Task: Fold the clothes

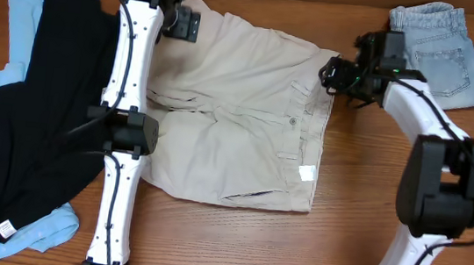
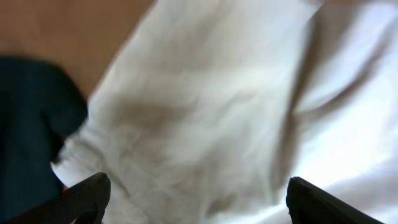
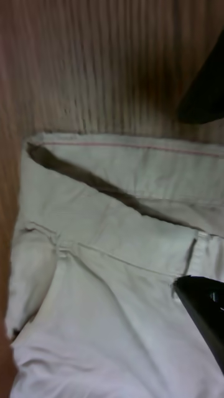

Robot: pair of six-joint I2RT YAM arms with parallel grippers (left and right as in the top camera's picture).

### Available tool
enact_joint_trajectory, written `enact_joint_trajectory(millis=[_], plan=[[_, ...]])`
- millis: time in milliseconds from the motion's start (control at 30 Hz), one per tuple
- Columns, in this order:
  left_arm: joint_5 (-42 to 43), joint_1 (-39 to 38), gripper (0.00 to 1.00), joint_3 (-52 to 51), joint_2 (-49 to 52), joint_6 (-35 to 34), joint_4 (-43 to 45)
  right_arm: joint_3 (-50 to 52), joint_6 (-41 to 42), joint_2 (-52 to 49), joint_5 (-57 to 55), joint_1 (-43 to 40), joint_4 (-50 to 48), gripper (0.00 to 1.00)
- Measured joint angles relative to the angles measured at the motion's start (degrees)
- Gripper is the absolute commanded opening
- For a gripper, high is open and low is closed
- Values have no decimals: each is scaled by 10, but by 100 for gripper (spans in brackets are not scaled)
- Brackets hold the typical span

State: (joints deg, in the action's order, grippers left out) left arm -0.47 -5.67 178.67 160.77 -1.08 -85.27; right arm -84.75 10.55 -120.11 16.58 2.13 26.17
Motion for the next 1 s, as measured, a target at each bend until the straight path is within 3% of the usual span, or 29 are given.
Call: enact_joint_trajectory(millis=[267, 433, 500, 567, 667, 900, 1000], plan=[[1, -6, 94, 2, -38, 0, 30, 0, 0, -51, 9, 32, -89, 74], [2, -6, 94, 2, -39, 2, 24, 0, -2, -69, 12, 31, -136, 63], [2, -6, 93, 2, -39, 4, 24, -1, -3, -74, 12, 31, -150, 49], [2, -6, 93, 2, -39, 9, 24, -1, 0, -82, 12, 31, -164, 24], [2, -6, 93, 2, -39, 12, 23, -1, 7, -92, 13, 31, -178, 4], [2, -6, 93, 2, -39, 15, 25, -22, 33, -91, 23, 10, -122, 4], [2, -6, 100, 2, -39, 18, 31, -46, 33, -80, 27, -21, -48, 4]])
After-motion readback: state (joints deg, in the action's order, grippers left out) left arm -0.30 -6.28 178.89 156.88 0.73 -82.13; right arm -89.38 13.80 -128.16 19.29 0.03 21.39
